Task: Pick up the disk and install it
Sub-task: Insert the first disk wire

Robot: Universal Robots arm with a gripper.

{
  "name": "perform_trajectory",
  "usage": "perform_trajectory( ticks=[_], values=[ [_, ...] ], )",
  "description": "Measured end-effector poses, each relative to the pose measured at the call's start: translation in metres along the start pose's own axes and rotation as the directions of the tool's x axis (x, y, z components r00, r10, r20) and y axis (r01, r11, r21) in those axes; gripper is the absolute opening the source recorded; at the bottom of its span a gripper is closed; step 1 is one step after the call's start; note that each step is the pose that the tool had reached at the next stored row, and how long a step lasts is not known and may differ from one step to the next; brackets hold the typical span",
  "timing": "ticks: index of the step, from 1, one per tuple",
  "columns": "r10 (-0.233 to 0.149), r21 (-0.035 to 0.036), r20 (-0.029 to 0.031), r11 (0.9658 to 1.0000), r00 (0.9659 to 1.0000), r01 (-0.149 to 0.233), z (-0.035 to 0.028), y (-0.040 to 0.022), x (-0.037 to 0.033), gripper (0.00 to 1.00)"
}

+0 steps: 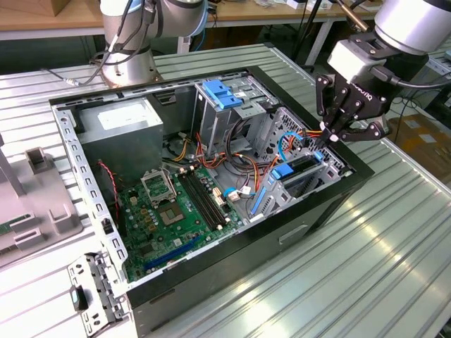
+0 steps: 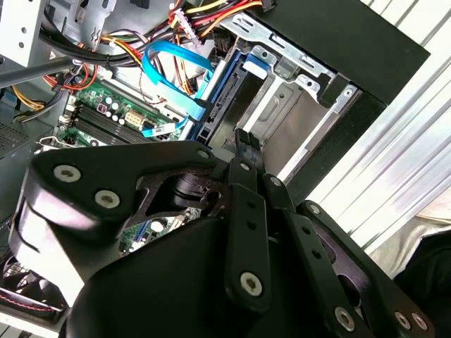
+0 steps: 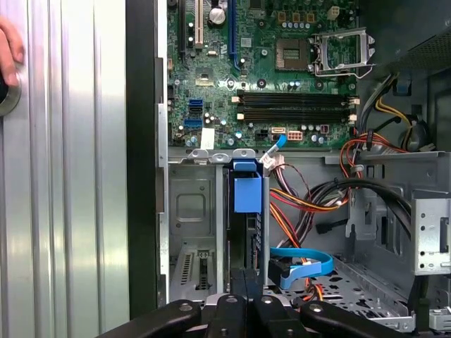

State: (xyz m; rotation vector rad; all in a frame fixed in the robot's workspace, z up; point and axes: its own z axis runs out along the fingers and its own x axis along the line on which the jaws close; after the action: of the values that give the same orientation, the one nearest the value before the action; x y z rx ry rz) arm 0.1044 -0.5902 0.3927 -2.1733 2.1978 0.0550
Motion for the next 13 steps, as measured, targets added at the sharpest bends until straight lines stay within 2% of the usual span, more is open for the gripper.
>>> perform_trajectory(
  ticks=[5, 10, 12, 13],
  values=[
    [-0.02, -0.0015, 0.0, 0.9998, 0.9998, 0.02, 0.0007, -0.0028, -0.0016, 0.11],
    [-0.037, -0.0051, -0.0014, 0.9993, 0.9993, 0.037, 0.003, -0.0114, -0.0016, 0.11],
    [-0.042, -0.0068, -0.0023, 0.9991, 0.9991, 0.042, 0.0039, -0.016, -0.0016, 0.11],
    [-0.047, -0.0085, -0.0027, 0.9989, 0.9989, 0.047, 0.0046, -0.0203, -0.0016, 0.11]
  ],
)
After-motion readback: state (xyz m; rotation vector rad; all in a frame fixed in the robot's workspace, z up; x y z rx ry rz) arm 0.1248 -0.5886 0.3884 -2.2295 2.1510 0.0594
